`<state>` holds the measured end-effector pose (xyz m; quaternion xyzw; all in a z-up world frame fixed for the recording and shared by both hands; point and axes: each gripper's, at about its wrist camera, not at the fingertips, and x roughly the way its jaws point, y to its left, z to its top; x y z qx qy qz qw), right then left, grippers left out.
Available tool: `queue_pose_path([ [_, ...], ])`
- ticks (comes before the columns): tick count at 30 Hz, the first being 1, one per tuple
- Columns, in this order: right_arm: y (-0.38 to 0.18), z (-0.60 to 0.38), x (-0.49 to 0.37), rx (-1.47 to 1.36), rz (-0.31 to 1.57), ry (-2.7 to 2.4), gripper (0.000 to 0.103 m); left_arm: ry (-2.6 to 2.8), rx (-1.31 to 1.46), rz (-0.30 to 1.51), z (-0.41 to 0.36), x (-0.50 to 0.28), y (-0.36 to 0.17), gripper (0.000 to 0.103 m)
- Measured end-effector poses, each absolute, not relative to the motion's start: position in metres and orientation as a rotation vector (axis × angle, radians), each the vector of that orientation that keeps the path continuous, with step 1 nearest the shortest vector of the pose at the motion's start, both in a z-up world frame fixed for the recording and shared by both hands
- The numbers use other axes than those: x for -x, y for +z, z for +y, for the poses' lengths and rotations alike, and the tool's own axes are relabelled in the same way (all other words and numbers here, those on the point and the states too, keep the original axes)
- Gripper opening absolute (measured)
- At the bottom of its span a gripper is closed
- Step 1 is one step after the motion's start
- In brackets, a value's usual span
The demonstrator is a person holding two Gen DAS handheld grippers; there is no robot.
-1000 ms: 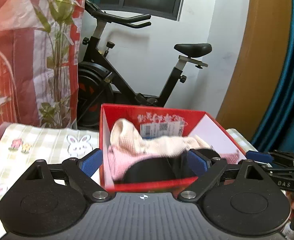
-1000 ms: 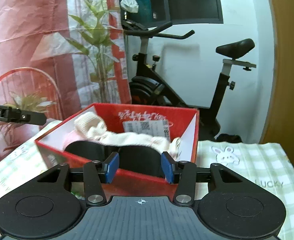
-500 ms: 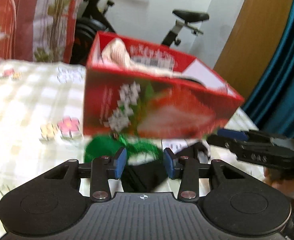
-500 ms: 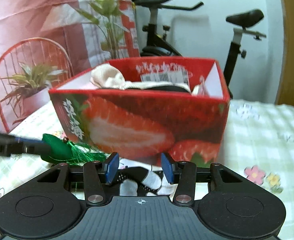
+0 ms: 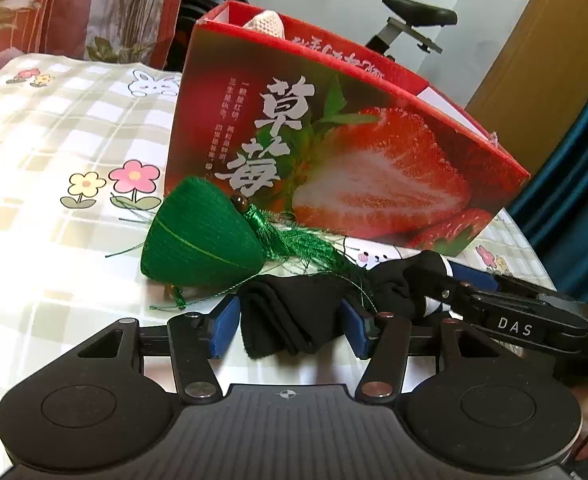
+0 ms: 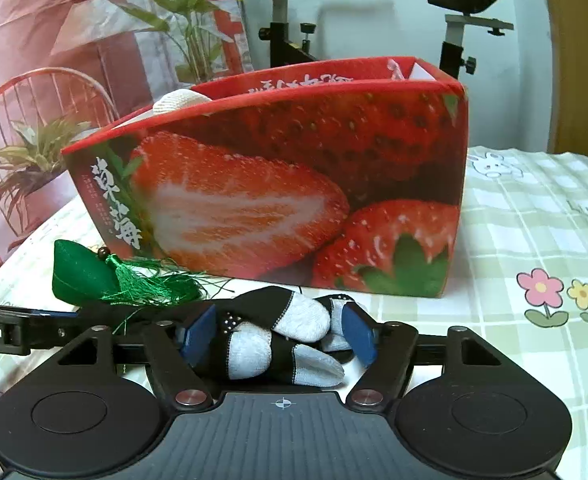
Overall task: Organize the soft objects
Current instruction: 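Move both tools down to the black glove with white patches, then close both grippers on the black glove, then lift the glove with both grippers and carry it over the box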
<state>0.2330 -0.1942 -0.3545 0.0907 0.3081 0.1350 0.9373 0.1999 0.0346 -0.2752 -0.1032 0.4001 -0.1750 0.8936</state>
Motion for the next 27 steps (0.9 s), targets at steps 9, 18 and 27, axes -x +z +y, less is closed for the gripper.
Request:
queue_pose_path([
  [9, -0.352, -0.193, -0.225, -0.194, 0.667, 0.325, 0.033, -0.389, 0.192, 0.817, 0.029, -0.188, -0.280, 0.027],
  [18, -0.348, -0.199, -0.202, -0.258, 0.682, 0.349, 0.021, -0.408, 0.206, 0.817, 0.033, -0.171, -0.275, 0.024],
  [27, -0.345, -0.198, -0.169, -0.267, 0.693, 0.357, 0.020, -0.411, 0.195, 0.826, 0.037, -0.153, -0.274, 0.024],
])
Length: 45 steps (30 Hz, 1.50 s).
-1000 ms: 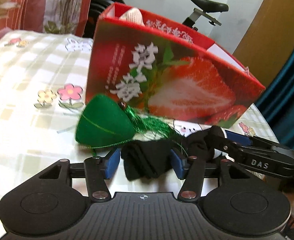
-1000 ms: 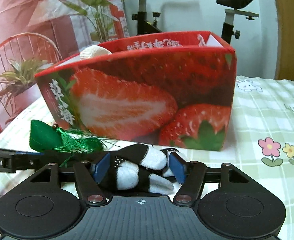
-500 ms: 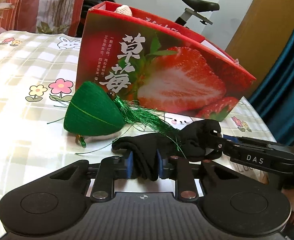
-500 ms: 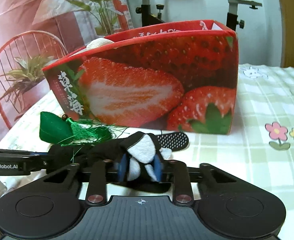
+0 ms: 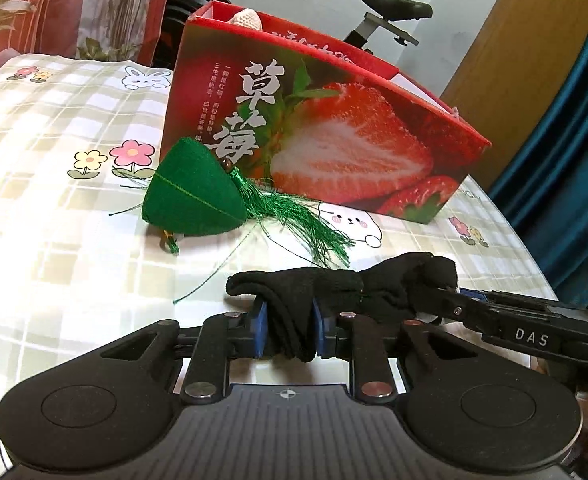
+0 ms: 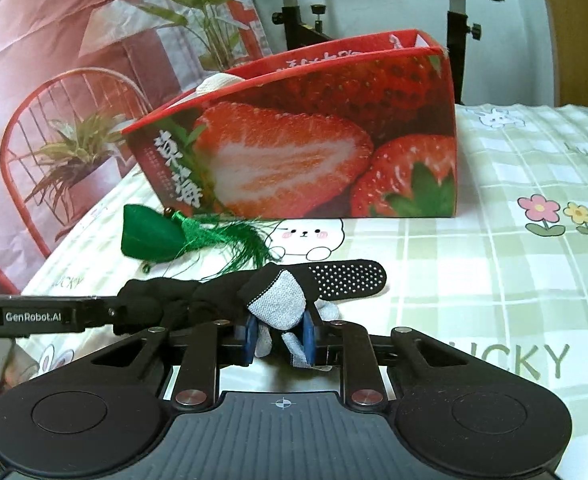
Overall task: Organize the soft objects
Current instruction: 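Lift the glove with both grippers and carry it over the box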
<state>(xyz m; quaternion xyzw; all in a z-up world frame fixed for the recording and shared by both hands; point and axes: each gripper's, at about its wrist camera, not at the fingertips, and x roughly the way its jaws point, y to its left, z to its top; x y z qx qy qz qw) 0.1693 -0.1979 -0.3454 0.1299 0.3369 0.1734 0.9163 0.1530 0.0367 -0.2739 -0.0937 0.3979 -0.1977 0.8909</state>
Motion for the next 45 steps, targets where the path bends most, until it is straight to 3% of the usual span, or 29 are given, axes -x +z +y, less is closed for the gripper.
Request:
queue_pose_path([
  [27, -0.320, -0.195, -0.147, -0.210, 0.539, 0.350, 0.020, -0.440, 0.148, 0.660, 0.034, -0.130, -0.242, 0.024],
  [45, -0.263, -0.204, -0.164, -0.177, 0.463, 0.391, 0.020, -0.483, 0.102, 0.573, 0.031, -0.144, -0.190, 0.024],
])
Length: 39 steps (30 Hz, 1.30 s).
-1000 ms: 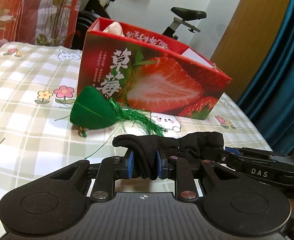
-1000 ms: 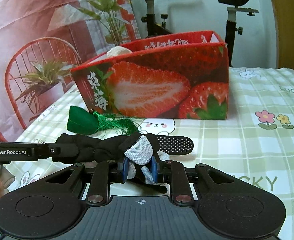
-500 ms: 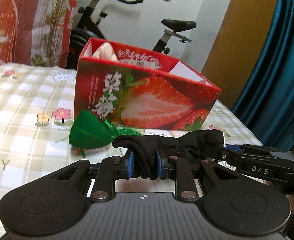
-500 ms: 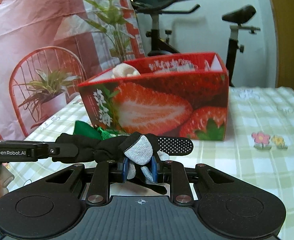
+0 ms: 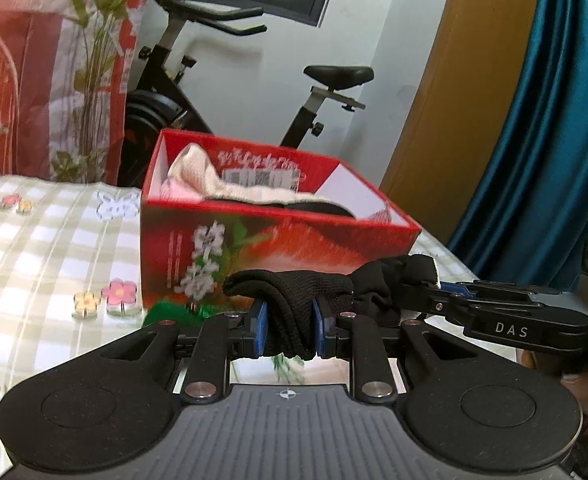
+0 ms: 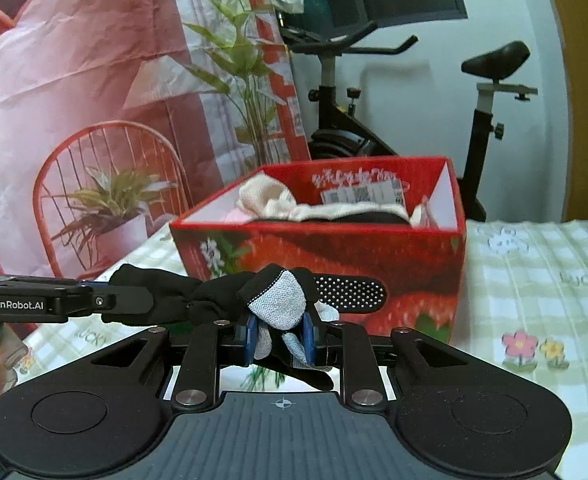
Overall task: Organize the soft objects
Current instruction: 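Lift the glove with both grippers and carry it over the box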
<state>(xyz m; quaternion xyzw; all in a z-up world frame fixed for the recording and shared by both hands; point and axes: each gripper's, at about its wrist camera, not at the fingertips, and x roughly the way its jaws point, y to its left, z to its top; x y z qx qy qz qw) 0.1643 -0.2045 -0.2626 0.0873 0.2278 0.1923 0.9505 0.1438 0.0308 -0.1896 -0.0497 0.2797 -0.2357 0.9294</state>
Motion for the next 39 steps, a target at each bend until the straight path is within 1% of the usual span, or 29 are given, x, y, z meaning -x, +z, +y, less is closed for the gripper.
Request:
queue_pose_path([
  [8, -0.221, -0.211, -0.183, -0.133, 0.365, 0.411, 0.020, -0.488, 0.119, 0.507, 0.028, -0.162, -0.160, 0.024],
  [14, -0.201, -0.217, -0.204, -0.185, 0.325, 0.404, 0.020, -0.483, 0.149, 0.487, 0.029, -0.184, -0.146, 0.024],
  [22, -0.189, -0.213, -0.251, -0.130, 0.328, 0.369, 0.020, -0.486, 0.169, 0.503, 0.031, -0.235, -0.138, 0.024],
  [28, -0.187, -0.207, -0.289, -0.114, 0.351, 0.322, 0.020, -0.470, 0.156, 0.539, 0.024, -0.271, -0.141, 0.024],
  [36, -0.205, -0.202, -0.331, -0.056, 0.415, 0.282, 0.021, -0.436, 0.150, 0.590, 0.015, -0.302, -0.159, 0.025],
  [38, -0.211, -0.201, -0.339, -0.040, 0.432, 0.276, 0.021, -0.427, 0.143, 0.607, 0.014, -0.307, -0.164, 0.027],
  [39, -0.215, -0.199, -0.344, -0.023, 0.440, 0.271, 0.021, -0.421, 0.141, 0.616, 0.013, -0.310, -0.167, 0.030],
])
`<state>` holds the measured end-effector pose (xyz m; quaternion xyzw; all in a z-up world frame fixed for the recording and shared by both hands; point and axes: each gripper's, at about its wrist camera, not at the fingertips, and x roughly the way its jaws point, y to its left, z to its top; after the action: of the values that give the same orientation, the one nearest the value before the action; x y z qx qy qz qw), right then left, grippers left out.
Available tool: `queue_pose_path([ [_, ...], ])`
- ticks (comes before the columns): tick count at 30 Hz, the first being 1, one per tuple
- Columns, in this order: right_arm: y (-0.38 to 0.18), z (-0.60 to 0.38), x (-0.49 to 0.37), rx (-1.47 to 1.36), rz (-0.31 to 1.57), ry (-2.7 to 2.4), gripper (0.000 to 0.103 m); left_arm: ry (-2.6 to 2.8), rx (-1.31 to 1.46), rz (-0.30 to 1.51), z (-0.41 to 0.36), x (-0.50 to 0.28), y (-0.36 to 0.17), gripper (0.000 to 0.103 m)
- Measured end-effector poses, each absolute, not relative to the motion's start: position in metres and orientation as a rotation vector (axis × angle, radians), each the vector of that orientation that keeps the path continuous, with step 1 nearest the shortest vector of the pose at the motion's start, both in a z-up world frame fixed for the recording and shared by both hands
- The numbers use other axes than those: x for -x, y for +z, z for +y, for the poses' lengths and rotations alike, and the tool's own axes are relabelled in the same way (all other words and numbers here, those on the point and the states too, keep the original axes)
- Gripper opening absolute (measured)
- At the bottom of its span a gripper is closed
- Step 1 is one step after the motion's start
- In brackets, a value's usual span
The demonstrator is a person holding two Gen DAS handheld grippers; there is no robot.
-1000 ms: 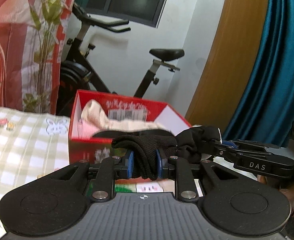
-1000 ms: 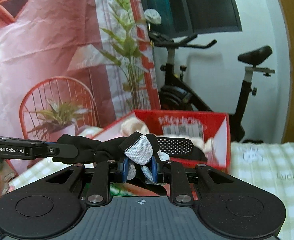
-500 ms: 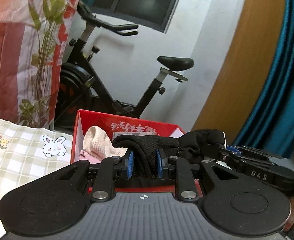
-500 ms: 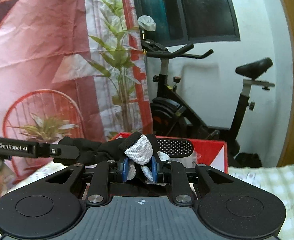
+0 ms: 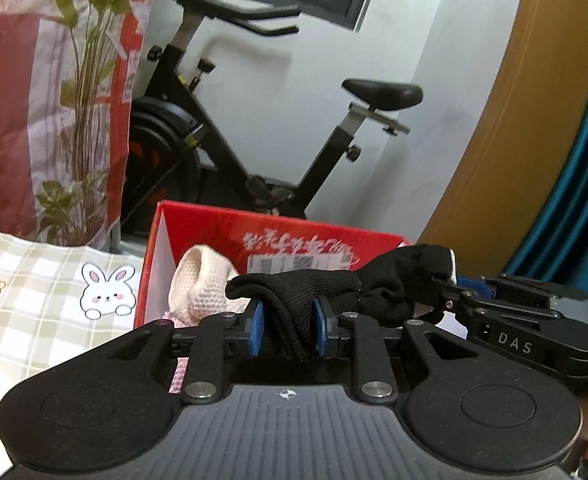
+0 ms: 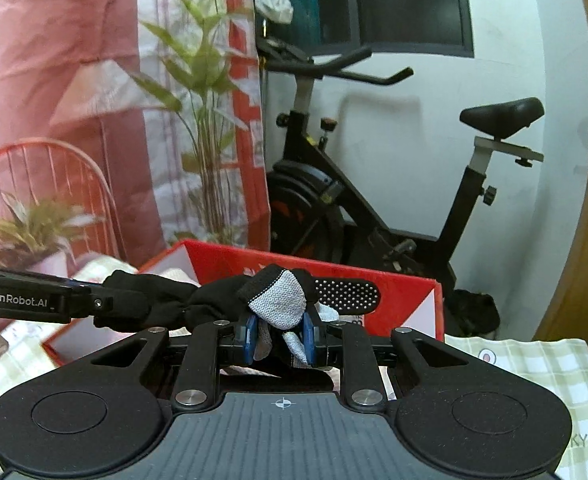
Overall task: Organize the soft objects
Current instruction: 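Lift the glove with both grippers and carry it over the box, then open both grippers to drop the glove into the box, then lower the left tool and close it on the green mesh pouch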
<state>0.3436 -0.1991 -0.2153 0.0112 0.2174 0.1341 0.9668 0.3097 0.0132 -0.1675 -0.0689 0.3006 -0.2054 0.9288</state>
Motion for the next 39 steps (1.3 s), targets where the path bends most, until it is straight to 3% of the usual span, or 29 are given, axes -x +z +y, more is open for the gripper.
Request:
queue_pose_path([
  [1, -0.218, -0.196, -0.346, 0.003, 0.442, 0.268, 0.021, -0.412, 0.139, 0.625, 0.014, -0.313, -0.171, 0.032],
  [6, -0.235, -0.187, -0.359, 0.066, 0.491, 0.208, 0.029, -0.360, 0.074, 0.638, 0.014, -0.315, -0.177, 0.081],
  [7, -0.237, -0.186, -0.358, 0.073, 0.479, 0.185, 0.032, -0.351, 0.047, 0.629, 0.014, -0.312, -0.177, 0.084],
  [9, -0.241, -0.185, -0.354, 0.093, 0.460, 0.152, 0.047, -0.345, 0.022, 0.620, 0.016, -0.308, -0.174, 0.090],
  [10, -0.243, -0.185, -0.351, 0.096, 0.454, 0.141, 0.060, -0.349, 0.023, 0.619, 0.018, -0.308, -0.173, 0.090],
  [11, -0.244, -0.186, -0.349, 0.094, 0.447, 0.130, 0.066, -0.353, 0.025, 0.619, 0.021, -0.305, -0.172, 0.090],
  [17, -0.247, -0.195, -0.325, 0.045, 0.426, 0.145, 0.085, -0.370, 0.017, 0.615, 0.038, -0.284, -0.168, 0.090],
  [23, -0.247, -0.198, -0.287, -0.004, 0.378, 0.198, 0.086, -0.379, 0.042, 0.632, 0.059, -0.256, -0.175, 0.089],
  [30, -0.254, -0.201, -0.238, -0.025, 0.336, 0.227, 0.085, -0.401, 0.182, 0.674, 0.086, -0.233, -0.197, 0.064],
  [39, -0.288, -0.189, -0.215, -0.029, 0.434, 0.258, 0.084, -0.390, 0.179, 0.797, 0.078, -0.237, -0.243, 0.052],
])
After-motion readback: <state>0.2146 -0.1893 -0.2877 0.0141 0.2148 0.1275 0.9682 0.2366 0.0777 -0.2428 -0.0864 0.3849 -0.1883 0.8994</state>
